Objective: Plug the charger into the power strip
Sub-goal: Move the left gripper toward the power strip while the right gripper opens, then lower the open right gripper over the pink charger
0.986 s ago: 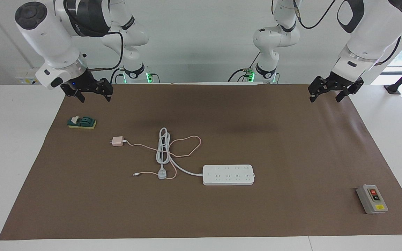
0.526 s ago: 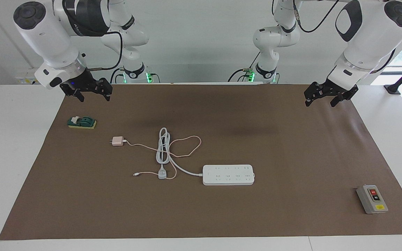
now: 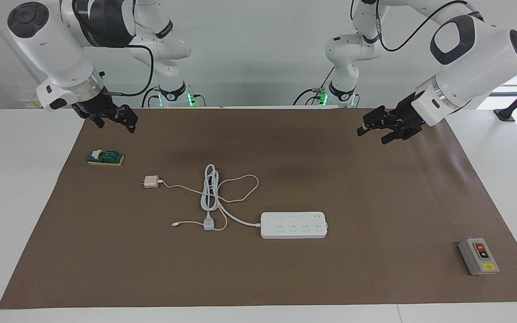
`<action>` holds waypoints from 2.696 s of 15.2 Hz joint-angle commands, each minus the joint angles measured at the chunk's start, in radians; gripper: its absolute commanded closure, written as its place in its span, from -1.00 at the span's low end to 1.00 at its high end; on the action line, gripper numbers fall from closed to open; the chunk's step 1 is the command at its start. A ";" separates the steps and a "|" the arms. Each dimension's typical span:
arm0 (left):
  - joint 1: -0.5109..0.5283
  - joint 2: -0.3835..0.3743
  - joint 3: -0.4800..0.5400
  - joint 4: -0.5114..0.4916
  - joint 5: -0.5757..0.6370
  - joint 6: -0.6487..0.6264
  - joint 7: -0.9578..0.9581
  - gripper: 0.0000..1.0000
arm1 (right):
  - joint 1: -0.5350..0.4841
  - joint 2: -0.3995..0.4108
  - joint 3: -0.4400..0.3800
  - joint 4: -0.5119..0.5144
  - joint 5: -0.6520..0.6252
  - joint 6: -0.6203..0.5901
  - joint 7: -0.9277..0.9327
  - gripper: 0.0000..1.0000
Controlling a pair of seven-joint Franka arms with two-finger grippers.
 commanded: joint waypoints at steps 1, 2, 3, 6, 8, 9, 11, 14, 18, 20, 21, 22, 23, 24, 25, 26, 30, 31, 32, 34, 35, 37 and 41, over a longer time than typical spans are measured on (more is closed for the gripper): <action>-0.030 0.031 0.004 -0.036 -0.171 0.088 0.005 -1.00 | -0.019 -0.013 0.010 -0.020 0.012 0.017 0.231 -1.00; -0.042 0.034 0.004 -0.047 -0.234 0.114 0.024 -1.00 | -0.025 -0.013 0.010 -0.032 0.018 0.015 0.312 -1.00; -0.043 0.042 0.004 -0.061 -0.294 0.137 0.062 -1.00 | -0.028 -0.015 0.011 -0.046 0.021 0.015 0.398 -1.00; -0.059 0.045 0.004 -0.122 -0.510 0.180 0.190 -1.00 | -0.063 0.002 0.010 -0.075 0.108 0.050 0.517 -1.00; -0.054 0.042 0.004 -0.198 -0.624 0.190 0.337 -1.00 | -0.065 0.034 0.010 -0.100 0.145 0.108 0.584 -1.00; -0.050 0.036 0.004 -0.252 -0.664 0.190 0.400 -1.00 | -0.068 0.039 0.010 -0.136 0.155 0.145 0.647 -1.00; -0.033 0.012 0.004 -0.336 -0.698 0.183 0.503 -1.00 | -0.101 0.037 0.008 -0.215 0.231 0.208 0.676 -1.00; 0.019 -0.036 0.004 -0.424 -0.706 0.148 0.570 -1.00 | -0.124 0.037 0.008 -0.342 0.299 0.346 0.678 -1.00; 0.047 -0.042 0.005 -0.481 -0.764 0.104 0.659 -1.00 | -0.134 0.077 0.008 -0.460 0.435 0.529 0.693 -1.00; 0.041 -0.067 0.007 -0.533 -0.827 0.104 0.702 -1.00 | -0.150 0.138 0.008 -0.451 0.481 0.532 0.681 -1.00; 0.035 -0.071 0.007 -0.557 -0.860 0.104 0.734 -1.00 | -0.170 0.157 0.008 -0.445 0.486 0.525 0.678 -1.00; 0.033 -0.073 0.005 -0.579 -0.896 0.098 0.747 -1.00 | -0.167 0.164 0.008 -0.445 0.486 0.526 0.667 -1.00; 0.033 -0.067 0.008 -0.587 -0.931 0.060 0.747 -1.00 | -0.167 0.169 0.008 -0.447 0.486 0.534 0.658 -1.00; 0.033 -0.056 0.011 -0.594 -0.986 0.014 0.749 -1.00 | -0.167 0.183 0.008 -0.447 0.486 0.538 0.646 -1.00; 0.030 -0.047 0.011 -0.616 -1.026 0.006 0.749 -1.00 | -0.169 0.198 0.008 -0.447 0.486 0.544 0.631 -1.00; 0.021 -0.042 0.011 -0.630 -1.042 0.027 0.750 -1.00 | -0.177 0.209 0.008 -0.450 0.492 0.558 0.626 -1.00; -0.016 -0.035 0.011 -0.683 -1.071 0.088 0.704 -1.00 | -0.178 0.218 0.008 -0.459 0.534 0.569 0.635 -1.00; -0.022 -0.030 0.011 -0.690 -1.079 0.097 0.700 -1.00 | -0.178 0.224 0.008 -0.459 0.534 0.573 0.635 -1.00; -0.024 -0.030 0.011 -0.703 -1.088 0.107 0.690 -1.00 | -0.178 0.229 0.008 -0.464 0.534 0.589 0.633 -1.00; -0.043 -0.019 0.013 -0.708 -1.115 0.119 0.686 -1.00 | -0.175 0.230 0.008 -0.480 0.534 0.615 0.618 -1.00; -0.045 -0.004 0.014 -0.706 -1.125 0.120 0.686 -1.00 | -0.175 0.229 0.008 -0.493 0.534 0.627 0.612 -1.00; -0.059 0.008 0.014 -0.700 -1.135 0.124 0.689 -1.00 | -0.174 0.229 0.008 -0.500 0.534 0.632 0.606 -1.00; -0.060 0.027 0.014 -0.696 -1.135 0.142 0.693 -1.00 | -0.172 0.229 0.008 -0.502 0.534 0.632 0.607 -0.27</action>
